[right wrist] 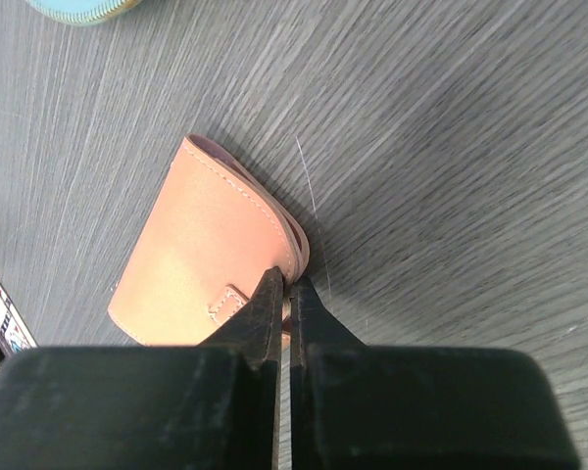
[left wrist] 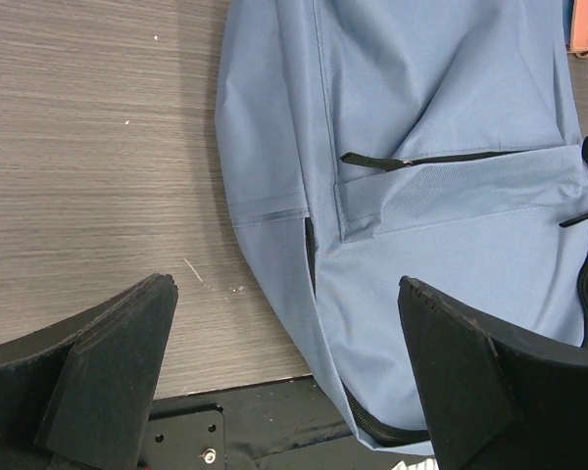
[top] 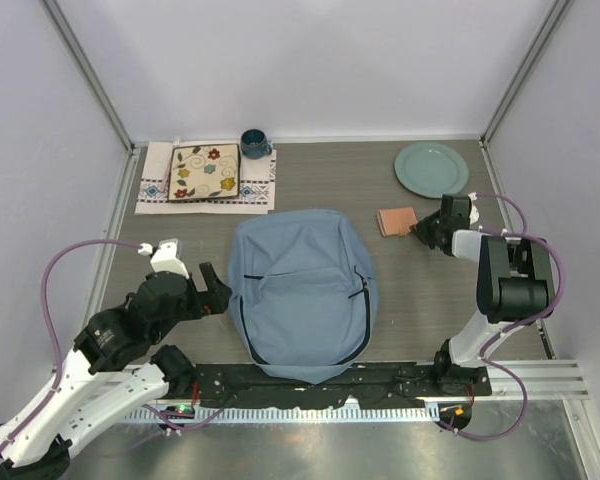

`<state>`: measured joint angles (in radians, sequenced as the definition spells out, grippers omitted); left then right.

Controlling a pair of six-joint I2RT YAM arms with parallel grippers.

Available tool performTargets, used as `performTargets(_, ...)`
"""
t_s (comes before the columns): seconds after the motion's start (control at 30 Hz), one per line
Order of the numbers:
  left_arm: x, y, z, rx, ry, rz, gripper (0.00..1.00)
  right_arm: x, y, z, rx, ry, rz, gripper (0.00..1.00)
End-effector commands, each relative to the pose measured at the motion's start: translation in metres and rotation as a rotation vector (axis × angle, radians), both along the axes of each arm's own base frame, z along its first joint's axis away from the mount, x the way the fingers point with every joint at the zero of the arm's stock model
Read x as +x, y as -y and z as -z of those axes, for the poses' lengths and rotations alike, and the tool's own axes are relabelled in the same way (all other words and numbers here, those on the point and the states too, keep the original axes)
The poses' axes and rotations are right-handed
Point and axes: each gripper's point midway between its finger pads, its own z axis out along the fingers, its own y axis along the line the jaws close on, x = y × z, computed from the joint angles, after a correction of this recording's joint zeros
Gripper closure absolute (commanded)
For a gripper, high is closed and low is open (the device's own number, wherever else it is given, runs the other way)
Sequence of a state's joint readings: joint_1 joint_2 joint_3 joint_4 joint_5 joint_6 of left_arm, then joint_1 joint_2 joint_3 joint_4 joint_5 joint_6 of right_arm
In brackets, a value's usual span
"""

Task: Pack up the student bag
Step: Pick up the personal item from the center of the board.

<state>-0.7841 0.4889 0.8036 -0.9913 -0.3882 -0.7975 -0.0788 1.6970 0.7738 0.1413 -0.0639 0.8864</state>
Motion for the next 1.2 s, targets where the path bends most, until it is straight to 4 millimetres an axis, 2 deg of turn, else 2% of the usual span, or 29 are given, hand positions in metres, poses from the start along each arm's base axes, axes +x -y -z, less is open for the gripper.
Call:
performTargets(0.0, 0.004, 0.005, -0.004, -0.006, 0.02, 0.014, 0.0, -0.021, 0.001, 0.014, -0.022, -0.072, -0.01, 0.99)
performTargets(0.13, 0.004, 0.005, -0.004, -0.008, 0.022, 0.016, 0.0, -0.019, 0.0, -0.005, -0.03, -0.019, -0.027, 0.99)
performTargets(0.23, 0.004, 0.005, -0.005, -0.01, 0.026, 0.021, 0.01, -0.02, -0.003, -0.028, -0.026, 0.037, -0.04, 0.99)
performTargets(0.27, 0.004, 0.005, -0.006, -0.013, 0.03, 0.021, 0.0, -0.02, -0.003, -0.043, -0.029, 0.074, -0.042, 0.99)
performTargets(0.37, 0.003, 0.005, -0.008, -0.023, 0.04, 0.025, 0.0, -0.026, -0.002, -0.065, -0.041, 0.115, -0.045, 0.99)
performTargets(0.4, 0.003, 0.005, -0.01, -0.029, 0.047, 0.025, 0.0, -0.028, -0.002, -0.083, -0.044, 0.159, -0.041, 0.99)
performTargets(0.43, 0.002, 0.005, -0.01, -0.032, 0.047, 0.03, 0.0, -0.031, -0.001, -0.092, -0.049, 0.181, -0.041, 0.99)
performTargets(0.47, 0.002, 0.005, -0.011, -0.036, 0.052, 0.03, 0.0, -0.038, -0.002, -0.094, -0.056, 0.175, -0.047, 0.99)
performTargets(0.5, 0.002, 0.005, -0.013, -0.042, 0.063, 0.032, 0.0, -0.042, -0.001, -0.112, -0.063, 0.22, -0.043, 0.99)
performTargets(0.57, 0.001, 0.006, -0.015, -0.052, 0.07, 0.039, 0.0, -0.054, -0.004, -0.121, -0.059, 0.222, -0.058, 0.99)
performTargets(0.6, 0.001, 0.006, -0.016, -0.057, 0.074, 0.043, 0.0, -0.059, -0.006, -0.141, -0.063, 0.275, -0.065, 0.99)
performTargets(0.63, 0.0, 0.007, -0.018, -0.067, 0.081, 0.048, 0.0, -0.067, -0.007, -0.142, -0.059, 0.269, -0.07, 0.99)
performTargets(0.7, 0.0, 0.009, -0.021, -0.084, 0.091, 0.058, 0.0, -0.079, -0.014, -0.163, -0.038, 0.327, -0.09, 0.99)
performTargets(0.73, -0.001, 0.01, -0.024, -0.1, 0.1, 0.063, 0.0, -0.086, -0.019, -0.168, -0.022, 0.337, -0.108, 0.99)
performTargets(0.83, 0.0, 0.021, -0.036, -0.167, 0.122, 0.087, 0.0, -0.102, -0.041, -0.191, 0.055, 0.409, -0.192, 0.99)
performTargets(0.87, 0.003, 0.029, -0.044, -0.204, 0.141, 0.1, 0.0, -0.109, -0.052, -0.195, 0.097, 0.419, -0.248, 0.99)
performTargets(0.93, 0.001, 0.046, -0.052, -0.27, 0.134, 0.155, 0.0, -0.12, -0.062, -0.208, 0.128, 0.455, -0.295, 0.99)
performTargets(0.97, 0.005, 0.057, -0.061, -0.309, 0.151, 0.177, 0.0, -0.125, -0.067, -0.213, 0.14, 0.464, -0.324, 0.99)
performTargets(1.1, 0.006, 0.096, -0.072, -0.387, 0.13, 0.315, 0.0, -0.151, -0.094, -0.227, 0.221, 0.499, -0.486, 0.99)
performTargets(1.17, 0.013, 0.108, -0.084, -0.419, 0.165, 0.34, 0.0, -0.159, -0.101, -0.232, 0.239, 0.514, -0.53, 0.99)
